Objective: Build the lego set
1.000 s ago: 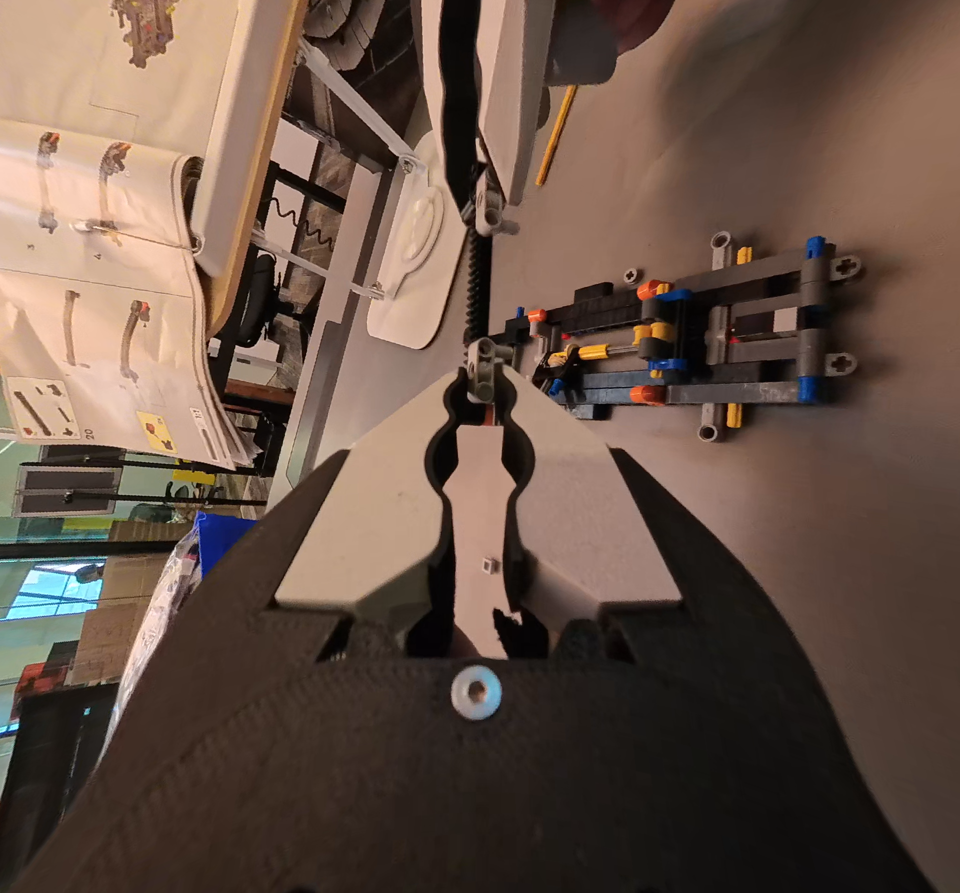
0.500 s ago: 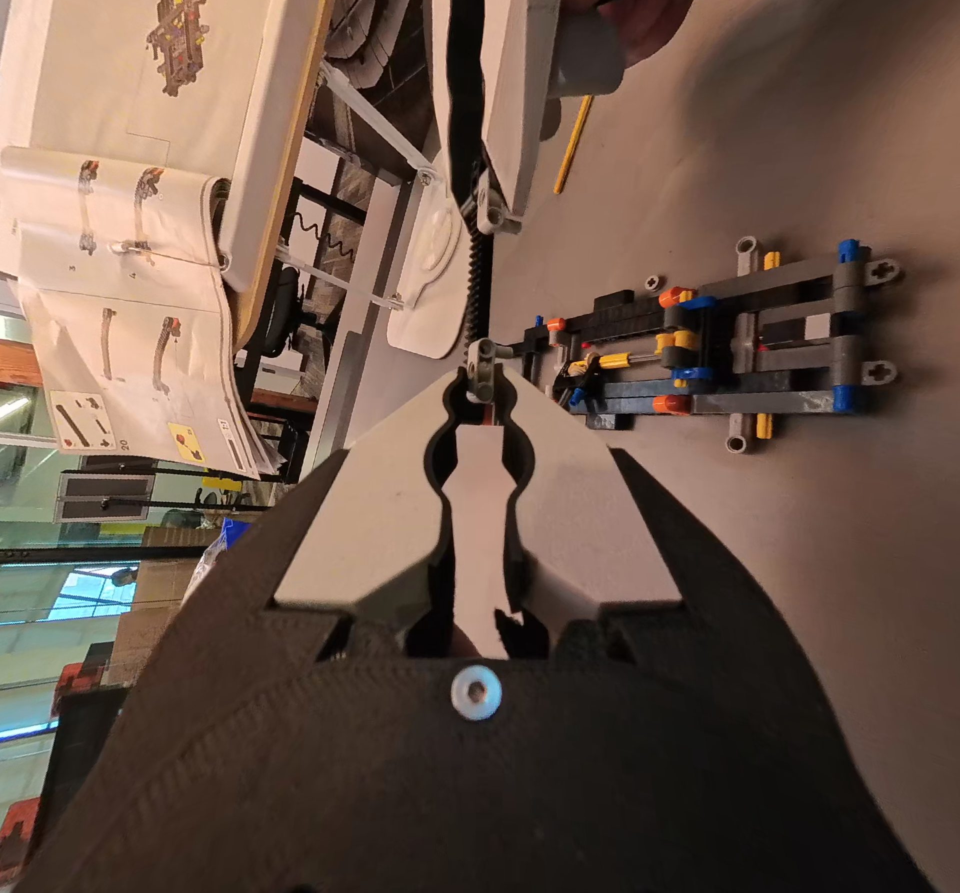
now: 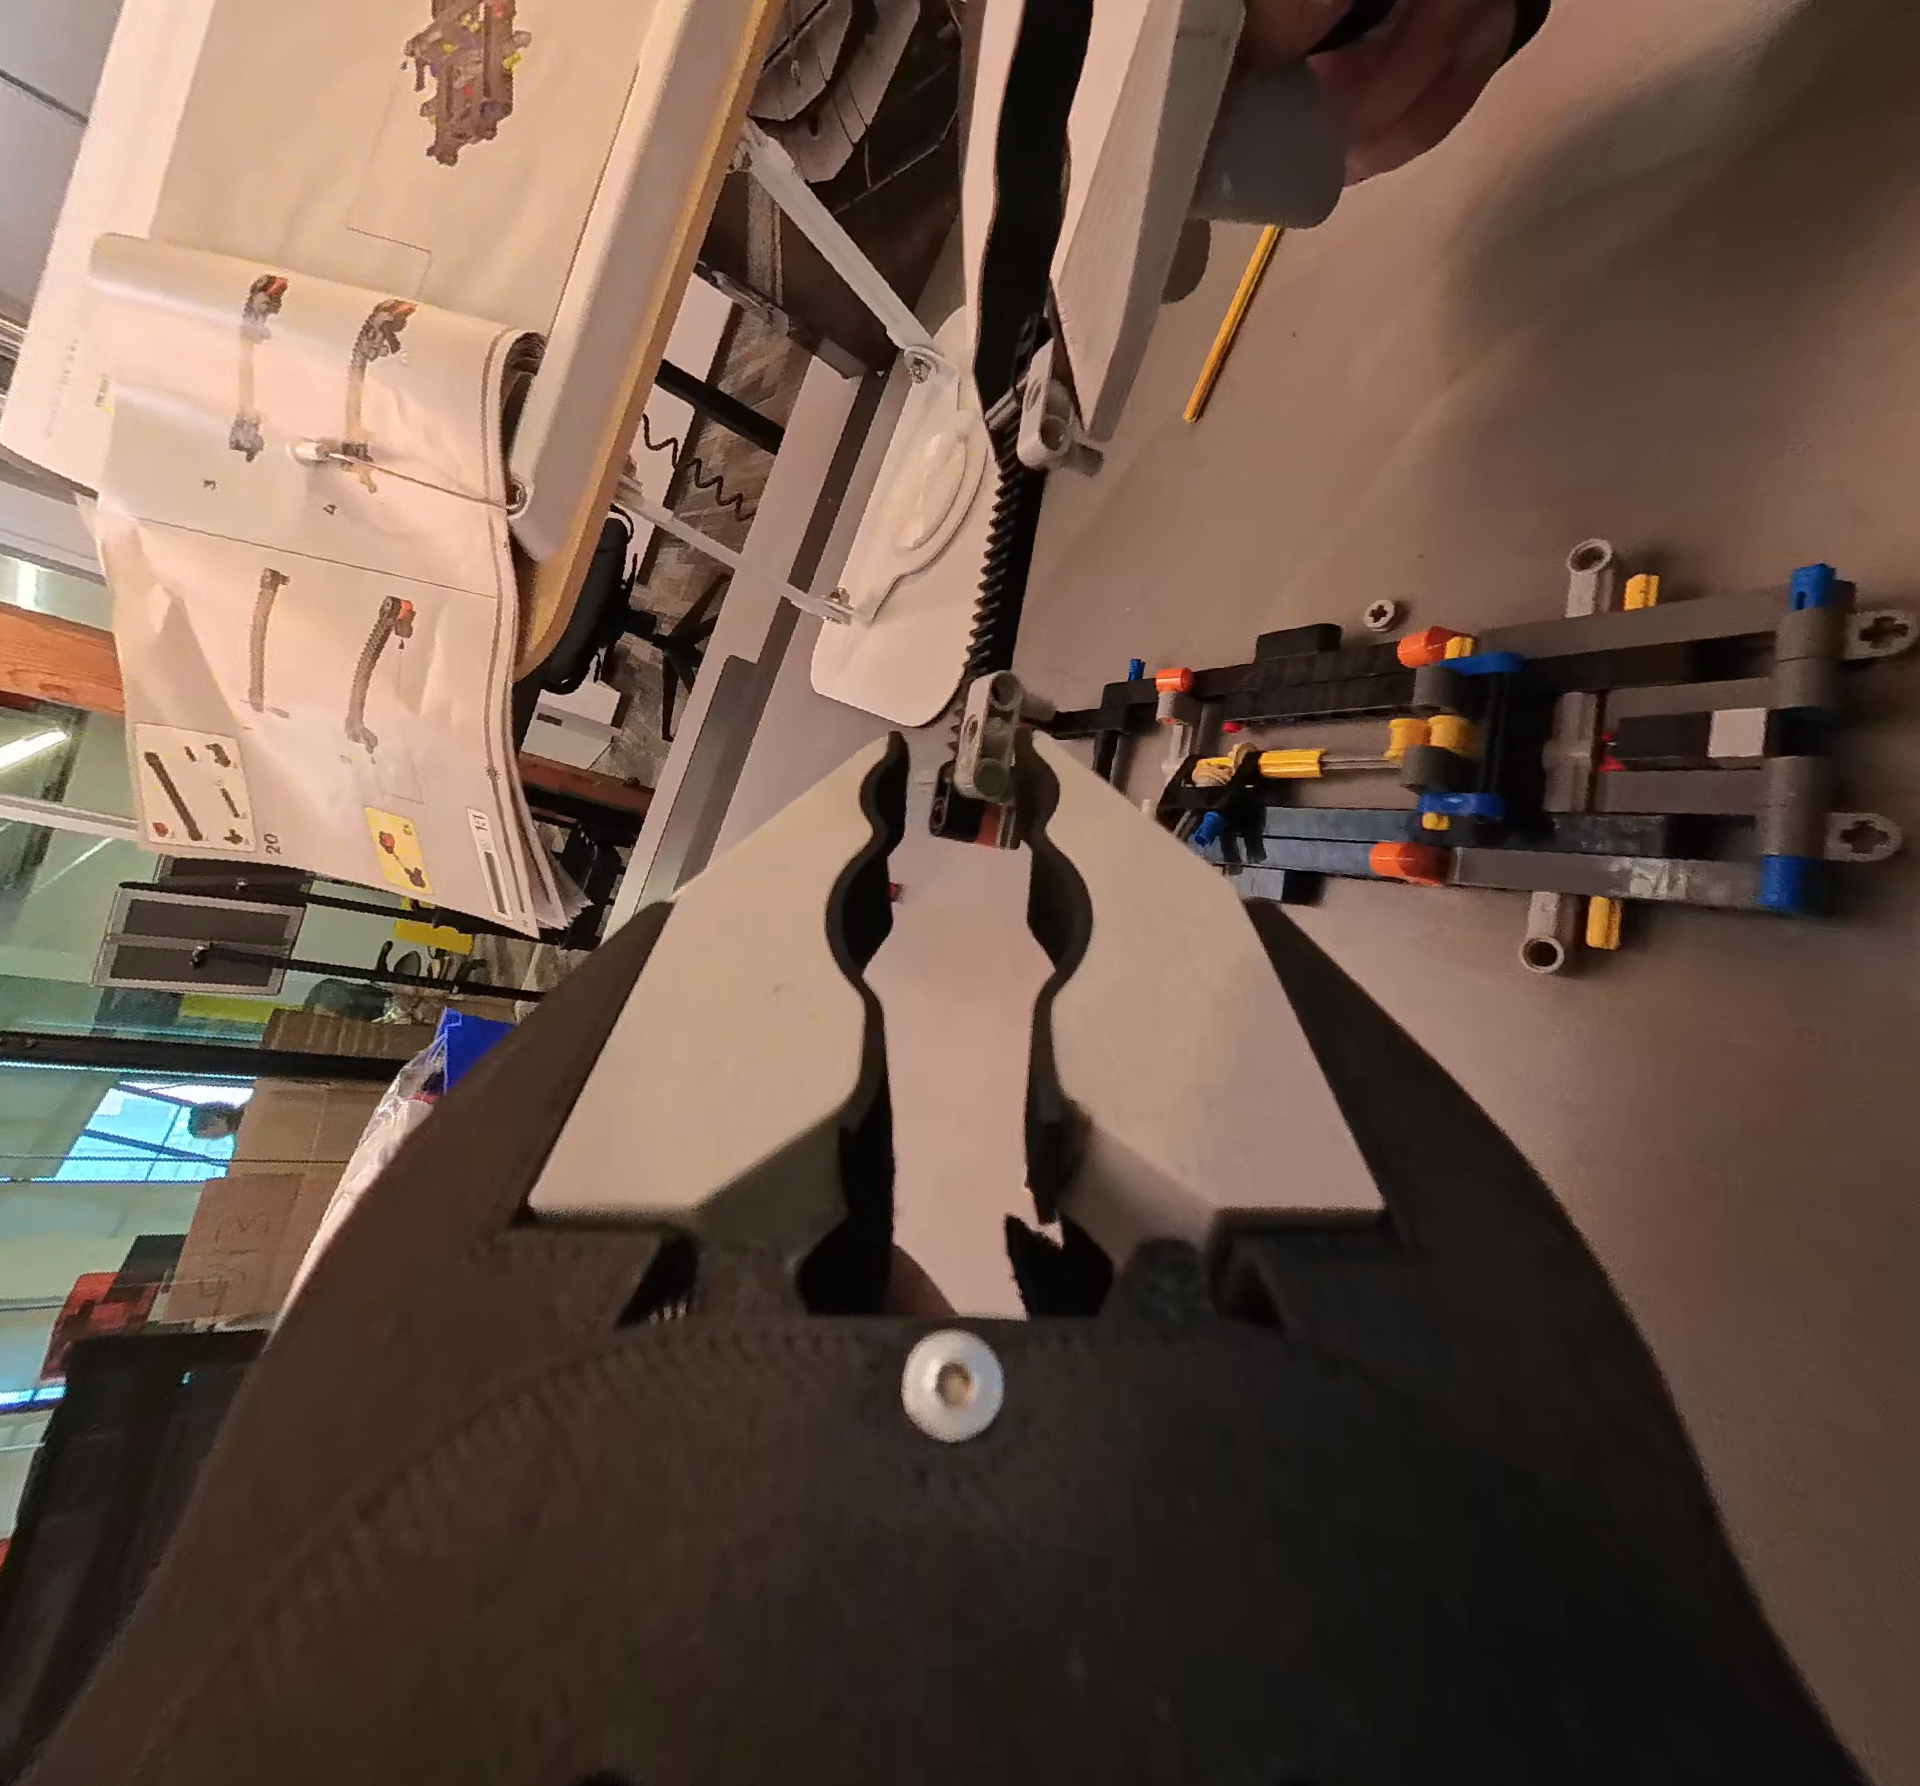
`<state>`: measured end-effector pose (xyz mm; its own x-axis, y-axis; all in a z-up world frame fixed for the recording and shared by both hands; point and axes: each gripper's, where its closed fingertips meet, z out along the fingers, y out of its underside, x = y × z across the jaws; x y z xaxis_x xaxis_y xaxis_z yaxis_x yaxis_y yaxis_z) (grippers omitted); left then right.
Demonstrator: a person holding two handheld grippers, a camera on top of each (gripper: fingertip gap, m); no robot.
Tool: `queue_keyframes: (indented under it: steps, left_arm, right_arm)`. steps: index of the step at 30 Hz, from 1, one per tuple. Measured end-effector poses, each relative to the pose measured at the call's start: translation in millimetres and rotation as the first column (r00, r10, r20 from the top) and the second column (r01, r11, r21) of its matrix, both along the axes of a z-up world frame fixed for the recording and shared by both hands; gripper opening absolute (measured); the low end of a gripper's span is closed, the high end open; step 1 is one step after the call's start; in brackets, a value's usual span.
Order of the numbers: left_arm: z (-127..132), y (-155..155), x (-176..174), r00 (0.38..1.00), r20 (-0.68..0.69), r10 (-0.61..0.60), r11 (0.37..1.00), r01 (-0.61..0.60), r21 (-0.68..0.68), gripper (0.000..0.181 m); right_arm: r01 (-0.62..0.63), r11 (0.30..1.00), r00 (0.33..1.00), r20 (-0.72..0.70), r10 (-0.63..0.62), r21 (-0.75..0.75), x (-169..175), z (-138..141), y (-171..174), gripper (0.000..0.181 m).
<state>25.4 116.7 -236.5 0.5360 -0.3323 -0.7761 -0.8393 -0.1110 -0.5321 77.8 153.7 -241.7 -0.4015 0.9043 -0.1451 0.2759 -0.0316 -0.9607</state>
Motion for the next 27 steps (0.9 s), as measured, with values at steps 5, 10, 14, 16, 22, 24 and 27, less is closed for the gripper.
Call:
queue_keyframes:
  steps: [5,10,14,16,22,24,27]
  left_arm:
    - [4,3,-5,0.997,0.068,0.022,1.000,-0.023,0.003,0.025]
    - [4,4,-8,0.989,0.145,0.036,0.999,-0.036,-0.003,0.024]
    - [-1,6,-13,0.978,0.202,0.058,0.998,-0.053,-0.032,0.025]
    - [-3,7,-15,0.965,0.252,0.068,0.997,-0.058,-0.048,0.027]
    - [-10,4,-23,0.914,0.390,0.110,0.992,-0.077,-0.099,0.029]
    - [-13,2,-26,0.906,0.405,0.121,0.990,-0.082,-0.112,0.030]
    - [-13,0,-25,0.881,0.456,0.127,0.988,-0.073,-0.133,0.030]
  right_arm:
    - [0.007,1.000,1.000,0.011,-0.007,-0.028,-1,-1,2,0.029]
    - [0.027,0.999,1.000,0.012,-0.026,-0.046,-4,0,3,0.029]
    - [0.047,0.997,0.998,0.033,-0.045,-0.058,-7,-4,4,0.029]
    - [0.052,0.997,0.998,0.041,-0.049,-0.064,-8,-6,4,0.029]
    - [0.080,0.993,0.996,0.055,-0.076,-0.082,-10,-9,10,0.029]
    - [0.085,0.993,0.995,0.054,-0.081,-0.082,-10,-9,11,0.029]
    - [0.087,0.995,0.995,0.054,-0.085,-0.044,-10,-12,12,0.029]
